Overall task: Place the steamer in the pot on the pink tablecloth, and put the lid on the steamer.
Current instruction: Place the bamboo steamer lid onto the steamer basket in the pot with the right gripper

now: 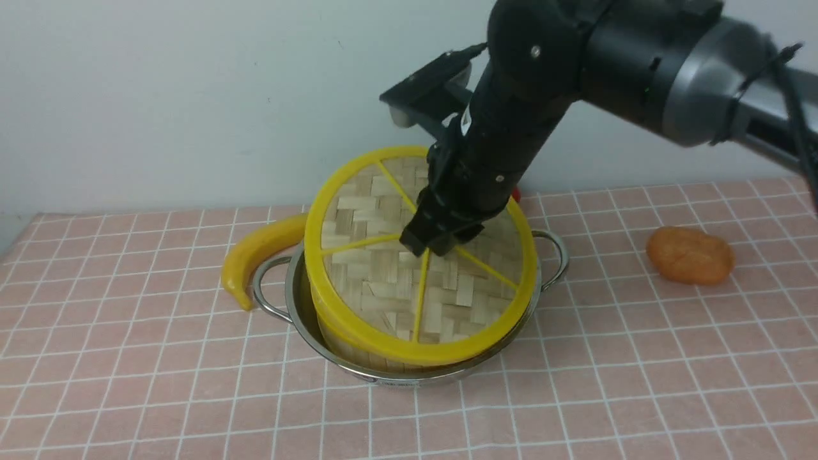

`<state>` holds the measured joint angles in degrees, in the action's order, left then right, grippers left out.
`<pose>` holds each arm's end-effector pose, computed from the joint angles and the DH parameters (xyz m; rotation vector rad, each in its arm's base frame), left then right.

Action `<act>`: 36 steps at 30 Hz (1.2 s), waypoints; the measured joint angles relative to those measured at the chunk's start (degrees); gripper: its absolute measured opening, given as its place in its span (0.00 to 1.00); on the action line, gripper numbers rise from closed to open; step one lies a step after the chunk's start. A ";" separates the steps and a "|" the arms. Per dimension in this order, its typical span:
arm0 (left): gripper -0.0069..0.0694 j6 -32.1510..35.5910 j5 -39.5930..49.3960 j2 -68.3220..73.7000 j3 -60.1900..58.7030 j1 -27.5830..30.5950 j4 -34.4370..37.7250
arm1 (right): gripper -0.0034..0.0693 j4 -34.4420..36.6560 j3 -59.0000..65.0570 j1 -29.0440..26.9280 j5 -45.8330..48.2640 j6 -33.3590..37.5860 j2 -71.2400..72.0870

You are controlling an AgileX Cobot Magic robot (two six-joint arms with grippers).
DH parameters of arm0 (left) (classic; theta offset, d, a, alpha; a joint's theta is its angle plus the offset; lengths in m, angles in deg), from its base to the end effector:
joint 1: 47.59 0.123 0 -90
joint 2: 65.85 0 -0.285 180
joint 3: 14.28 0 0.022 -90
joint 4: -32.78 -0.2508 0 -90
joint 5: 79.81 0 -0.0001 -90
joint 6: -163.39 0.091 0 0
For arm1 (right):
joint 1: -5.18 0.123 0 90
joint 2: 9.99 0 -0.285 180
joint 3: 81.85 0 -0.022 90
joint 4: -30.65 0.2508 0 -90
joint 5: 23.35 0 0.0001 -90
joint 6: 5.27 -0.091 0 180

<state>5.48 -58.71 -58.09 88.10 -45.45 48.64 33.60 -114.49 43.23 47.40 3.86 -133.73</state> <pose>0.0533 -0.0070 0.1789 0.1508 1.8381 0.0236 0.3420 0.2733 0.2908 -1.1253 2.6096 0.1840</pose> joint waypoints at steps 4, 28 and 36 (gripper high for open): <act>0.41 0.00 0.00 0.00 0.00 0.00 0.00 | 0.23 -4.31 0.00 0.41 0.00 3.67 -1.18; 0.41 0.00 0.00 0.00 0.00 0.00 0.00 | 0.23 -2.95 0.00 0.62 -8.98 12.40 -4.19; 0.41 0.00 0.00 0.00 0.00 0.00 0.00 | 0.22 -2.95 0.00 0.64 -11.38 13.76 -4.47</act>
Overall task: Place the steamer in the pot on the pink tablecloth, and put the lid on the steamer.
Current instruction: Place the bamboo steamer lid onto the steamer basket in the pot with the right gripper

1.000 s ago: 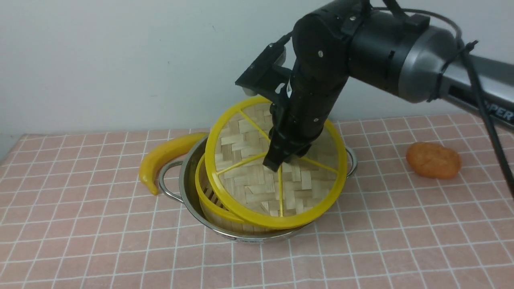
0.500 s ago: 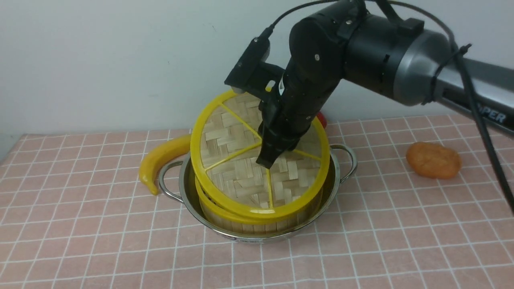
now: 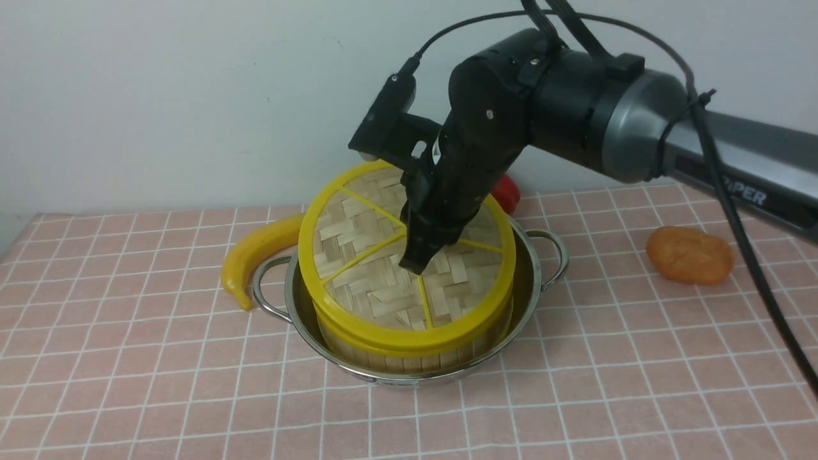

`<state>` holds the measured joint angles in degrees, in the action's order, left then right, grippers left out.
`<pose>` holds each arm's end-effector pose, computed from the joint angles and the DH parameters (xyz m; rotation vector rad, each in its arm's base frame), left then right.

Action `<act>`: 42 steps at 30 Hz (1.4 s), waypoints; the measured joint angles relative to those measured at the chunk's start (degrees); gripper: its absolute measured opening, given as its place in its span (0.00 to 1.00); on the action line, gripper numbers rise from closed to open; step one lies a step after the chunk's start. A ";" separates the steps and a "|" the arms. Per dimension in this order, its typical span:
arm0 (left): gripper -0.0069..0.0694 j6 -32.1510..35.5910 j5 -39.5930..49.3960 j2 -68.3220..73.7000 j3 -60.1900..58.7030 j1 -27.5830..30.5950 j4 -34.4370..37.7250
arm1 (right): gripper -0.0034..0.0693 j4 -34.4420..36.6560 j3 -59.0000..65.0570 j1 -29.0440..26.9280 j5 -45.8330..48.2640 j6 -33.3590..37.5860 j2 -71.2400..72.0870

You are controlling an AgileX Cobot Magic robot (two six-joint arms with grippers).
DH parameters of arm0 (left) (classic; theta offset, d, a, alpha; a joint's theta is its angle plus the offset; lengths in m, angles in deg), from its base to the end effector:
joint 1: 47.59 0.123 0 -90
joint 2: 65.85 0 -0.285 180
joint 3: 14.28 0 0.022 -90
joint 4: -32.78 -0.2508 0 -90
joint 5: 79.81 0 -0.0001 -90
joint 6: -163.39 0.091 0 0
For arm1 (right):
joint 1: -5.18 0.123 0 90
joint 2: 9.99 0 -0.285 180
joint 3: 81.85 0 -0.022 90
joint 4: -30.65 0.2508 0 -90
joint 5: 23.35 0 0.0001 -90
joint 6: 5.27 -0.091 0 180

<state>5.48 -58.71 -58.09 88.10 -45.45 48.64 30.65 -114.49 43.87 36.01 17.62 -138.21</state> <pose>0.0533 -0.0070 0.1789 0.1508 1.8381 0.0236 0.3641 0.2916 0.2619 -1.3858 2.3256 0.0827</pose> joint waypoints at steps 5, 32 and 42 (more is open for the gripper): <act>0.41 0.00 0.00 0.00 0.00 0.00 0.00 | 0.21 0.00 0.00 0.00 -0.35 0.37 0.00; 0.41 0.00 0.00 0.00 0.00 0.00 0.00 | 0.33 7.53 -0.07 0.00 -10.31 0.36 -1.69; 0.41 0.00 0.00 0.00 0.00 0.00 0.00 | 0.54 9.52 -0.07 0.00 -14.36 1.41 -6.18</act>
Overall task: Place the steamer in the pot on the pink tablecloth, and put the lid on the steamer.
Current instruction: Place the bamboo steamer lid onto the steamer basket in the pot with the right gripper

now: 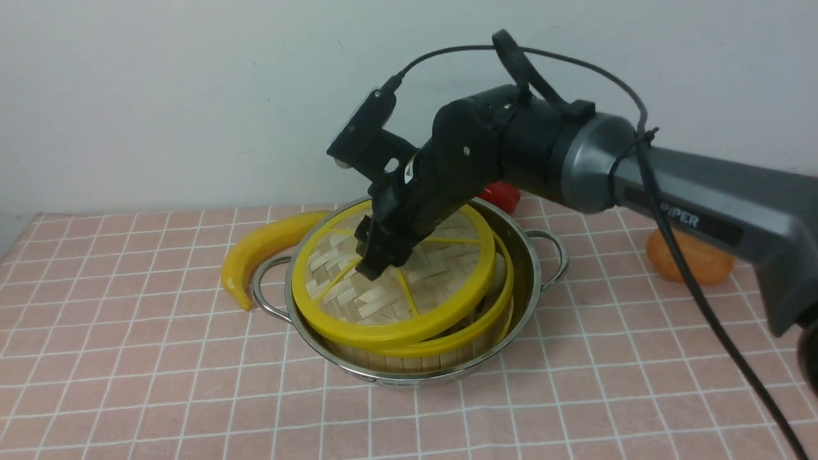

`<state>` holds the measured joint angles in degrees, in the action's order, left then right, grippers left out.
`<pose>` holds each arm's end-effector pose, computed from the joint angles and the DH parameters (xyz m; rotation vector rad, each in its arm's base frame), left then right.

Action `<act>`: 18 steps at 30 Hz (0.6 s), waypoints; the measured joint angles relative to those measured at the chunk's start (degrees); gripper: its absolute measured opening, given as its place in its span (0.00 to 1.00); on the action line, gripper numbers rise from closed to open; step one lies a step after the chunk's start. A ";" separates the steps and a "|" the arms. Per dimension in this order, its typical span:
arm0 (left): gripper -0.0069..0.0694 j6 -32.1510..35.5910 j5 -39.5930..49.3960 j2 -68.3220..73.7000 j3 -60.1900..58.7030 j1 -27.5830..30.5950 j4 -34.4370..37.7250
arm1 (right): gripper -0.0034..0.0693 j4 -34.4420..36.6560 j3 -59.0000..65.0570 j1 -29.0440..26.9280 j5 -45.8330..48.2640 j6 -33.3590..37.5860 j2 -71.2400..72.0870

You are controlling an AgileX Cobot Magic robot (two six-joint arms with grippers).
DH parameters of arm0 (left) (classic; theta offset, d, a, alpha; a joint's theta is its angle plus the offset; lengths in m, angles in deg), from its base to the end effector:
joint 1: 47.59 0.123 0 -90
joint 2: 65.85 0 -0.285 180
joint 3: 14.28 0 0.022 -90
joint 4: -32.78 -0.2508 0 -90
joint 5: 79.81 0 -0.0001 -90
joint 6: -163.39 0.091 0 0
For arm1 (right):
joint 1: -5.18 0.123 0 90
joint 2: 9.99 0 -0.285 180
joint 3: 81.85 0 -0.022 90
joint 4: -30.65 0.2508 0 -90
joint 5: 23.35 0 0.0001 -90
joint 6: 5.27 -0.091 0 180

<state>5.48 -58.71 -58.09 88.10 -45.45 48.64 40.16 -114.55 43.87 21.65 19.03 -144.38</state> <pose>0.0533 -0.0070 0.1789 0.1508 1.8381 0.0236 0.3832 0.3205 0.2221 -1.2510 2.2445 0.2908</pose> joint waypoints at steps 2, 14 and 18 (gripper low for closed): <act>0.41 0.00 0.00 0.00 0.00 0.00 0.00 | 0.49 0.07 0.00 0.00 -0.76 0.00 -0.15; 0.41 0.00 0.00 0.00 0.00 0.00 0.00 | 0.24 -3.57 -0.38 0.00 1.11 -1.77 0.16; 0.41 0.00 0.00 0.00 0.00 0.00 0.00 | 0.24 -5.00 -0.38 0.00 2.85 -2.56 0.92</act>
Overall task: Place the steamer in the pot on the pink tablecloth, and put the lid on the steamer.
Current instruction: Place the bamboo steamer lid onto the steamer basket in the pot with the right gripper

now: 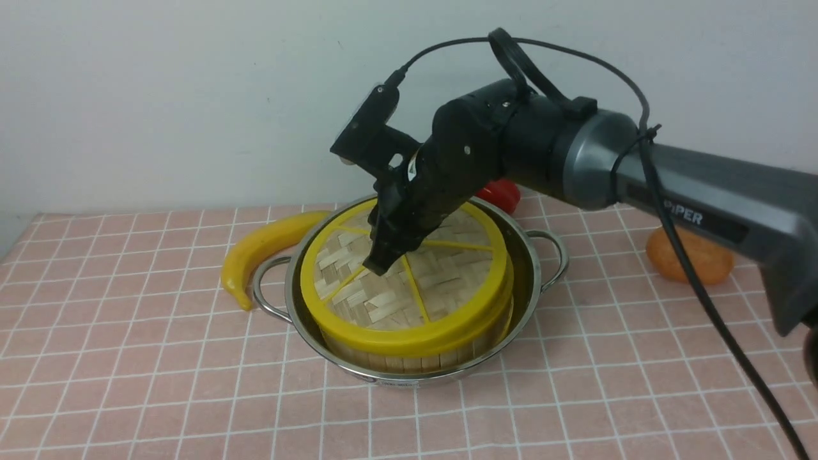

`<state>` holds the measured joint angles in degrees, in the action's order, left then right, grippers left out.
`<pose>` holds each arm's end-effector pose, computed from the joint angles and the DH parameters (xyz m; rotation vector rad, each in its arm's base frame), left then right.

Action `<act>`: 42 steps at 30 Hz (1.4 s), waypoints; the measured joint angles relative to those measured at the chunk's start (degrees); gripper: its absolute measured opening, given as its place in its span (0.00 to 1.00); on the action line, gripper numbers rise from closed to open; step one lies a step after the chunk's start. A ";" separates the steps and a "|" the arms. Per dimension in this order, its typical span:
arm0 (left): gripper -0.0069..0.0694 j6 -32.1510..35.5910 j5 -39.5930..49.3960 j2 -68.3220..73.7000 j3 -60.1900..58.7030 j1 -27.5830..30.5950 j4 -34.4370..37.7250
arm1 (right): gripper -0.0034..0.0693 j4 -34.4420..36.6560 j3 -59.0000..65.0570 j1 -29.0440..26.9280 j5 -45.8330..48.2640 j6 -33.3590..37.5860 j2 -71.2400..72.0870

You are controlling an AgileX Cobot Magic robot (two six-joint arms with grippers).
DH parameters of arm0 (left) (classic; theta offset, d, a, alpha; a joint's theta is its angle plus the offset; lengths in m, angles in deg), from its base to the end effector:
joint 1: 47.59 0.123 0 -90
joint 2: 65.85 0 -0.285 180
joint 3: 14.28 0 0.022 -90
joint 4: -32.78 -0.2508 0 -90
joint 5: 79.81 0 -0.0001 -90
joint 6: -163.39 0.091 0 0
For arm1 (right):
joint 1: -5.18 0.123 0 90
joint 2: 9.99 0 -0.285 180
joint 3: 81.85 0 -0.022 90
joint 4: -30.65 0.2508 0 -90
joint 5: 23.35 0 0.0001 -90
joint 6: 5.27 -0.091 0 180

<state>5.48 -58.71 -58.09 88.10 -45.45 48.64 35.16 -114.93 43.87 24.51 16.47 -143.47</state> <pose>0.0533 -0.0070 0.1789 0.1508 1.8381 0.0236 0.3827 0.3133 0.2289 -1.2661 2.2676 0.2031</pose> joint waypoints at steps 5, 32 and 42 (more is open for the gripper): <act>0.41 0.00 0.00 0.00 0.00 0.00 0.00 | 0.24 -0.05 0.00 -0.18 0.86 -0.18 0.18; 0.41 0.00 0.00 0.00 0.00 0.00 0.00 | 0.24 7.79 -0.33 -4.11 1.92 0.96 -0.95; 0.41 0.00 0.00 0.00 0.00 0.00 0.00 | 0.26 8.04 -0.60 -4.20 1.07 -1.73 -1.15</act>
<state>5.48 -58.71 -58.09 88.10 -45.45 48.64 43.20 -115.53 39.67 25.58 14.74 -144.61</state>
